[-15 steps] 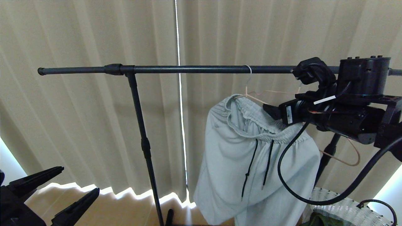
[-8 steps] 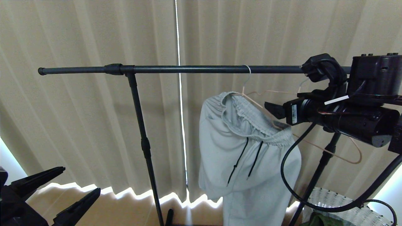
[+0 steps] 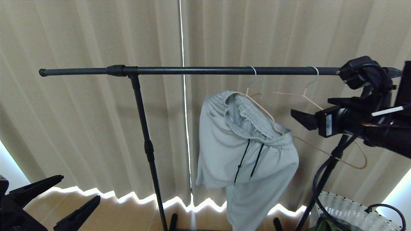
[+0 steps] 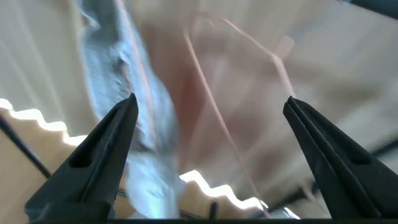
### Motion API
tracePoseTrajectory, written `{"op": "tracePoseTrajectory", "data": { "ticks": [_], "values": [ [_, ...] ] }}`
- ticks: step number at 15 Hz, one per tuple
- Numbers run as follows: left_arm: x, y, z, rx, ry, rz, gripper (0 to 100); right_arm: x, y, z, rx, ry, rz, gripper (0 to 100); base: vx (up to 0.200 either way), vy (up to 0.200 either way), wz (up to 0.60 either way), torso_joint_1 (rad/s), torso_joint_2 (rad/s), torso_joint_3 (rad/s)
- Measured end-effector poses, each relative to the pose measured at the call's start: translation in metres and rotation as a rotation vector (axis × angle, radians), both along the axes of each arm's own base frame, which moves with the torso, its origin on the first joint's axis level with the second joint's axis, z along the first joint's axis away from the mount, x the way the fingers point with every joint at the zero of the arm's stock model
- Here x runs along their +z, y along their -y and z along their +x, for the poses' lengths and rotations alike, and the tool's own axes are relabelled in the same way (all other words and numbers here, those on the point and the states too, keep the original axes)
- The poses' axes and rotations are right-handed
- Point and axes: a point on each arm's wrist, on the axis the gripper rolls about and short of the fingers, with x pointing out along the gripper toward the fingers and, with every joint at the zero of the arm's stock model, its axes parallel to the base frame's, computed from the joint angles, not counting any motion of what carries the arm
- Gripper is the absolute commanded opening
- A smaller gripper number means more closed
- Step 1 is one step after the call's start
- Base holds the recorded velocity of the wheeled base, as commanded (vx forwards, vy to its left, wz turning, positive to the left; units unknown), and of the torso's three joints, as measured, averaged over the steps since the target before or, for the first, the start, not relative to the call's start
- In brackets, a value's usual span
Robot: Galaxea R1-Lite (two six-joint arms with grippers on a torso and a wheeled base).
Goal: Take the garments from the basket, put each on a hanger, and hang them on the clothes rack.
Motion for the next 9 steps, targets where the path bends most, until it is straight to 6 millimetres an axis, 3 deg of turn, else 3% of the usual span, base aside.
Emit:
{"op": "tracePoseTrajectory", "data": {
  "ticks": [4,6,9],
  "values": [
    [-0.007,-0.012,-0.006,0.126,-0.003,0.005,100,-0.013,0.052,-0.033,-0.153,-0.014,-0.089,100,0.000,0.000,0.00,0.000,0.00,0.000],
    [-0.008,-0.016,-0.008,0.172,-0.003,0.005,100,-0.019,0.066,-0.044,-0.207,0.007,-0.106,100,0.000,0.000,0.00,0.000,0.00,0.000],
    [-0.007,-0.018,-0.008,0.195,0.004,0.005,100,-0.026,0.075,-0.052,-0.251,0.025,-0.106,100,-0.200,0.000,0.00,0.005,0.00,0.002]
  ]
}}
